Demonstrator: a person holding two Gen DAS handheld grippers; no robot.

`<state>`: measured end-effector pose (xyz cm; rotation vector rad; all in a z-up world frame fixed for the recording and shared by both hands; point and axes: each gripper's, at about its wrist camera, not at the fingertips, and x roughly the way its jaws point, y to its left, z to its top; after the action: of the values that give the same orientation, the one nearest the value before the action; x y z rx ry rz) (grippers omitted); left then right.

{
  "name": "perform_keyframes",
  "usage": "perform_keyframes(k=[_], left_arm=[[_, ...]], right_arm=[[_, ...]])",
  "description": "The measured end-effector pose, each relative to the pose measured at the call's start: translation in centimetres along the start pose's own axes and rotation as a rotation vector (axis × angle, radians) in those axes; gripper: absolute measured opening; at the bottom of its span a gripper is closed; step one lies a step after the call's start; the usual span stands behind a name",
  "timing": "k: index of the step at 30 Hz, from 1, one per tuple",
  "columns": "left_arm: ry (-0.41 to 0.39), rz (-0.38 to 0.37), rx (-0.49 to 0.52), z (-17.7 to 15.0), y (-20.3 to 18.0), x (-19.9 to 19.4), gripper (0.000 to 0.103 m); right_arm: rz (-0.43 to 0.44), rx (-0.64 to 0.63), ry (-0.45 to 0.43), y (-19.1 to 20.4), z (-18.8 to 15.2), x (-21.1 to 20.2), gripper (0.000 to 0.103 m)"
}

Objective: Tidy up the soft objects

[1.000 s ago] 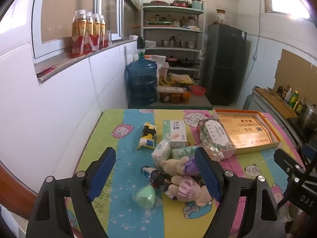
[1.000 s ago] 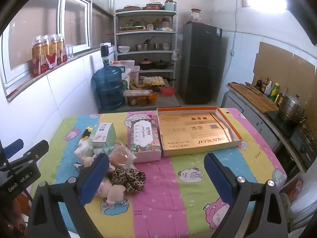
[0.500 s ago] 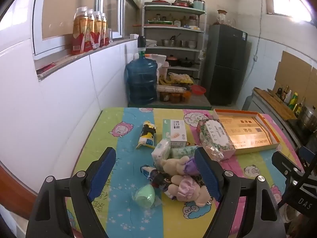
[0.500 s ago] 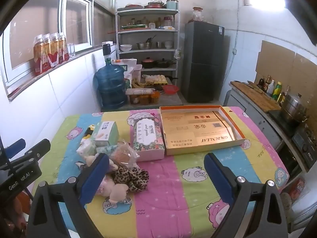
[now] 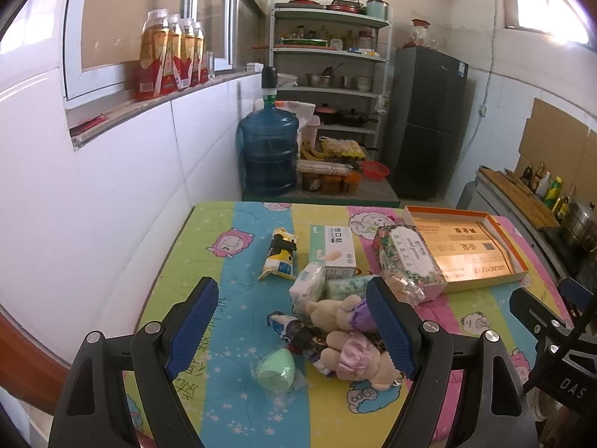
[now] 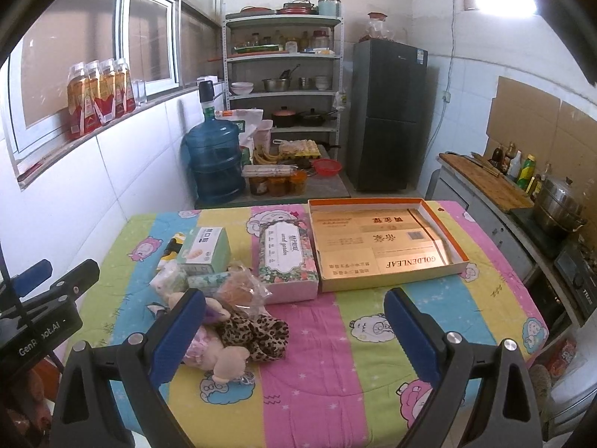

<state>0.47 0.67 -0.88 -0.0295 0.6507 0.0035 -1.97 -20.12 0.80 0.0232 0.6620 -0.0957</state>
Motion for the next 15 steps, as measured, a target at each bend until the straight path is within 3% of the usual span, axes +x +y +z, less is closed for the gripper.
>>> perform_keyframes(k=[15], left_arm=[[0.0,-0.001,-0.001,0.03,0.09,0.03,0.082]], right_arm=[[0.0,-0.001,0.0,0.2,0.05,0.17,0.098]])
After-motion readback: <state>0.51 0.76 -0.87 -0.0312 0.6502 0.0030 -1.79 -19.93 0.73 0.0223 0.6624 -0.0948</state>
